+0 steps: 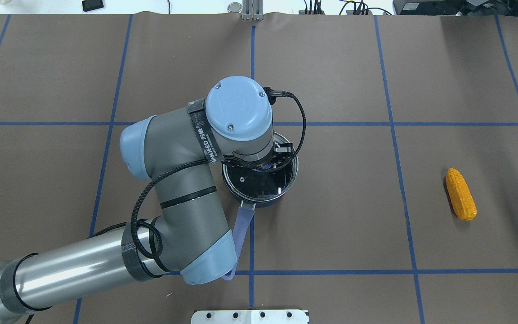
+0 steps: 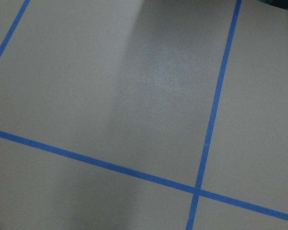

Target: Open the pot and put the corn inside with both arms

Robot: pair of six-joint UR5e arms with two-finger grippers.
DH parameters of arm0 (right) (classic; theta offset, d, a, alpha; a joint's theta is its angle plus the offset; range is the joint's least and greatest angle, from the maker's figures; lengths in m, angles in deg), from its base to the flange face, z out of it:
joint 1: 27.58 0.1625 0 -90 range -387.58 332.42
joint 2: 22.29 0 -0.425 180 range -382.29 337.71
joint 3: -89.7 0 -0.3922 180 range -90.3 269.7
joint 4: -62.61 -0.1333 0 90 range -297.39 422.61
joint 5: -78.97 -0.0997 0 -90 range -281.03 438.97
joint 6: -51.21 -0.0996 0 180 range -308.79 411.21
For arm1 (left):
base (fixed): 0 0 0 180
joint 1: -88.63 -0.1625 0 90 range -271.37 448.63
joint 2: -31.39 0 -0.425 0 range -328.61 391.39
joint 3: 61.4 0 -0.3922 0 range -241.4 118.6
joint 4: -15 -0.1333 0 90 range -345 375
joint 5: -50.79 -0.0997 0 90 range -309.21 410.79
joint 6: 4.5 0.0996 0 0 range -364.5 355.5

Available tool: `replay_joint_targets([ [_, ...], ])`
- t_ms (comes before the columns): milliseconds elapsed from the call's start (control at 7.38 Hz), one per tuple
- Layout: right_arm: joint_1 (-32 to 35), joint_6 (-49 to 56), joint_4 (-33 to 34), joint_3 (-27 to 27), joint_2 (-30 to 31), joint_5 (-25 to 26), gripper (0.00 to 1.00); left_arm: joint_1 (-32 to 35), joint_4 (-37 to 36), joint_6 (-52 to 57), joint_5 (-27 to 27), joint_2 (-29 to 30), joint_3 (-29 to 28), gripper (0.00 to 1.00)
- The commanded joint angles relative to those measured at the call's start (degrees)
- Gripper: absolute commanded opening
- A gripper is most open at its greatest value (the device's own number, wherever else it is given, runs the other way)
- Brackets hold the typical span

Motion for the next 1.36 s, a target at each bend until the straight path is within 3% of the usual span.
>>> replay_joint_targets([
  [0, 0.0, 0.0, 0.0, 0.0, -0.1, 0.0, 1.00, 1.7, -7.5, 5.2, 0.1, -3.6, 10.0, 0.18],
  [271, -0.2, 0.0, 0.0, 0.0, -0.1, 0.0, 1.00, 6.2, -7.9, 14.7, 0.7, -11.7, 16.7, 0.18],
  [542, -0.4, 0.0, 0.0, 0.0, 0.0, 0.0, 1.00, 12.6, -7.5, 24.4, 7.4, -20.6, 21.1, 0.18],
  [814, -0.4, 0.0, 0.0, 0.0, 0.2, 0.0, 1.00, 17.9, -5.1, 34.2, 7.8, -28.7, 22.1, 0.18],
  [1220, -0.5, 0.0, 0.0, 0.0, 0.1, 0.0, 1.00, 25.9, 15.5, 42.1, 16.1, -43.3, 16.1, 0.18],
])
